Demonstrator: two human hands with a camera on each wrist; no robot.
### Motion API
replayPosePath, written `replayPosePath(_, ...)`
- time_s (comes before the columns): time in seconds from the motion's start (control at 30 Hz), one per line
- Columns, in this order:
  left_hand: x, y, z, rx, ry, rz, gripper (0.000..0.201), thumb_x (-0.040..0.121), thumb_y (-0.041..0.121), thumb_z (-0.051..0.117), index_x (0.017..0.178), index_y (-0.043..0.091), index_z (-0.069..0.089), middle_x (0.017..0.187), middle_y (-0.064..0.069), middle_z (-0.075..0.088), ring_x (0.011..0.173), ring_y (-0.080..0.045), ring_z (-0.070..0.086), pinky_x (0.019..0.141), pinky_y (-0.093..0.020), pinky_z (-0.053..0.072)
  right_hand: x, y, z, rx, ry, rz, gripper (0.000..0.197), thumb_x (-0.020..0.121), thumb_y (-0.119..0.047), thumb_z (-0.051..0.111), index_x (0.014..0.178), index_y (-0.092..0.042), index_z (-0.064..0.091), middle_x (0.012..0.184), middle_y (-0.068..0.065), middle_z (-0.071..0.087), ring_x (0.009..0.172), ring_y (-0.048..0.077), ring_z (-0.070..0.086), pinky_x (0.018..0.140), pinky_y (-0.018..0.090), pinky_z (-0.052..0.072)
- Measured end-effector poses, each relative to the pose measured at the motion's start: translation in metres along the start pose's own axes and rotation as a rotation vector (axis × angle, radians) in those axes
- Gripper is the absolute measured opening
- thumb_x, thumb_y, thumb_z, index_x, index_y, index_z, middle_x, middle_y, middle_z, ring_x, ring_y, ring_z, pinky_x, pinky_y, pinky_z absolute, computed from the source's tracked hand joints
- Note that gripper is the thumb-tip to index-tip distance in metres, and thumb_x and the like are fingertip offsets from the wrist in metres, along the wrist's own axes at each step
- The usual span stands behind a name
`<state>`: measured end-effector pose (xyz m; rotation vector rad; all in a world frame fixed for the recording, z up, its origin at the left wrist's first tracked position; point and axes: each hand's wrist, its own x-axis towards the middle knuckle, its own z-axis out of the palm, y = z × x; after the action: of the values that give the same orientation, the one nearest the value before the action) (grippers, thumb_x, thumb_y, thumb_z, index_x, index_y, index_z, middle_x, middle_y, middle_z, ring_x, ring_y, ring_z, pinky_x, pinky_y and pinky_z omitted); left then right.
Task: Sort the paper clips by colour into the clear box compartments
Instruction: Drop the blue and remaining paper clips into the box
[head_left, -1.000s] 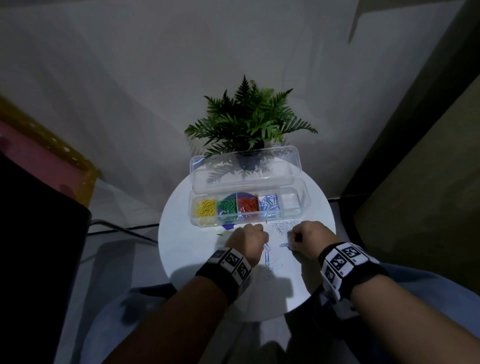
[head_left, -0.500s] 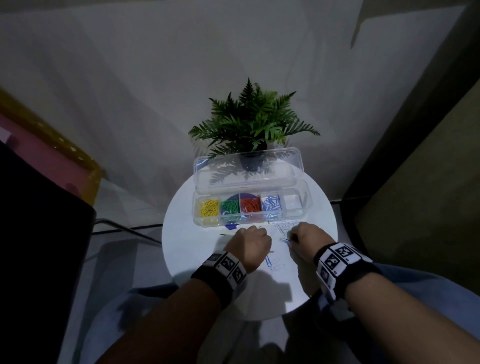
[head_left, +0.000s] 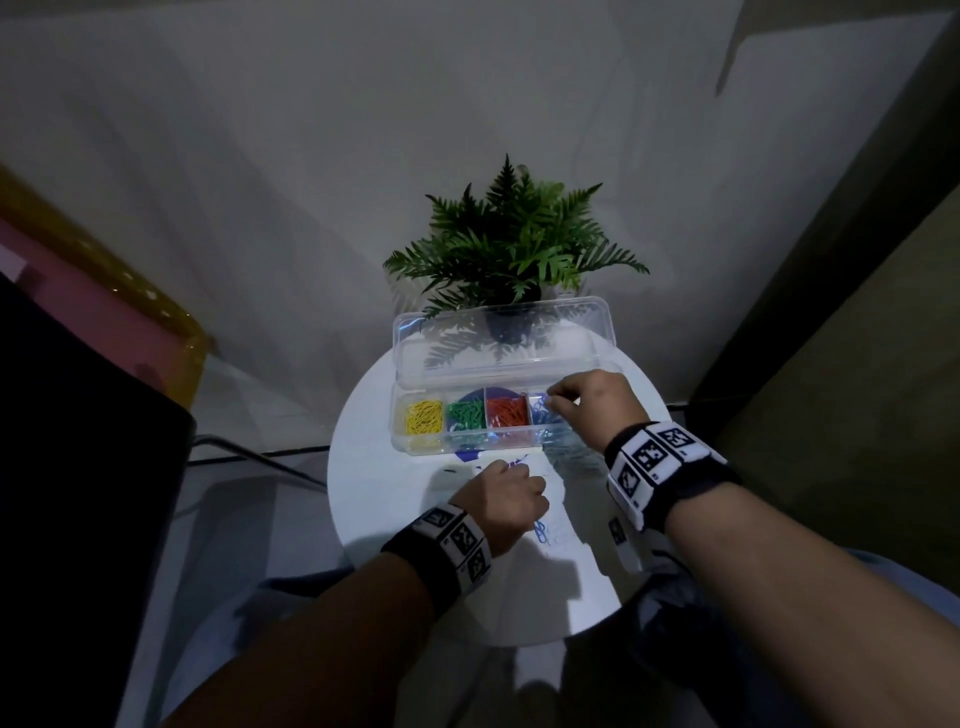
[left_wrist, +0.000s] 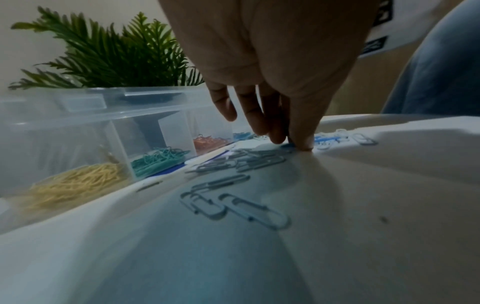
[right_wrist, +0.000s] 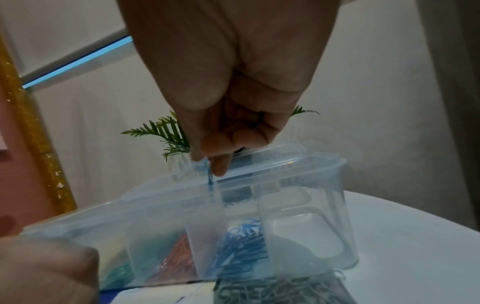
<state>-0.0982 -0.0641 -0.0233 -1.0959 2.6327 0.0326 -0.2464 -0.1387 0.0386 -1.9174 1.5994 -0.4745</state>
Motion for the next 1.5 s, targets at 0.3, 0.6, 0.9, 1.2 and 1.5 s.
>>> replayPosePath(0.3, 0.004, 0.005, 0.004, 0.039, 0.178, 0.005, 0.029, 0.073, 0.014, 0.036, 0.059, 0.019, 0.061, 0.060, 0.002, 0.055, 0.054, -0.017, 0.052, 0.052, -0.021, 0.038, -0.015, 0.021, -0.006, -0.210, 0.007, 0.044, 0.023, 0.090, -0.022, 0.054, 0.105, -0.014, 0.069, 0.115, 0.009, 0.061, 0.104, 0.028, 0.059, 0.089, 0.035, 0.048)
replayPosePath(0.6, 0.033, -0.029, -0.055, -0.736, 0.447, -0.502, 0.015, 0.090, 0.013, 0.050, 0.091, 0.005, 0.063, 0.094, -0.014, 0.057, 0.088, -0.028, 0.055, 0.082, -0.033, 0.040, -0.018, 0.042, 0.005, -0.101, 0.028, 0.009, 0.016, 0.086, -0.016, 0.061, 0.091, -0.007, 0.073, 0.096, 0.016, 0.064, 0.093, 0.031, 0.059, 0.083, 0.030, 0.041)
replayPosePath(0.9, 0.064, -0.042, -0.076, -0.700, 0.219, -0.613, 0.034, 0.094, 0.008, 0.043, 0.119, 0.015, 0.065, 0.124, -0.009, 0.060, 0.112, -0.024, 0.057, 0.097, -0.033, 0.044, -0.030, 0.042, -0.008, 0.046, 0.130, 0.013, 0.010, 0.083, -0.019, 0.062, 0.084, -0.016, 0.071, 0.093, 0.000, 0.063, 0.068, 0.015, 0.053, 0.073, 0.024, 0.044)
replayPosePath(1.2, 0.003, -0.035, -0.057, -0.773, 0.473, -0.683, 0.019, 0.088, 0.013, 0.054, 0.096, 0.014, 0.070, 0.093, -0.004, 0.058, 0.092, -0.025, 0.058, 0.075, -0.021, 0.037, -0.045, 0.052, 0.003, -0.082, -0.096, 0.130, 0.033, 0.087, -0.011, 0.050, 0.118, -0.015, 0.062, 0.122, 0.006, 0.059, 0.106, 0.025, 0.058, 0.089, 0.025, 0.040)
replayPosePath(1.5, -0.073, -0.017, 0.008, -0.678, -0.008, -1.030, 0.047, 0.090, 0.048, 0.048, 0.123, 0.015, 0.052, 0.120, -0.009, 0.053, 0.112, -0.025, 0.054, 0.092, -0.028, 0.040, -0.048, 0.061, 0.023, -0.282, -0.164, 0.310, 0.028, 0.092, -0.024, 0.041, 0.115, -0.016, 0.054, 0.118, 0.012, 0.042, 0.113, 0.032, 0.046, 0.094, 0.040, 0.044)
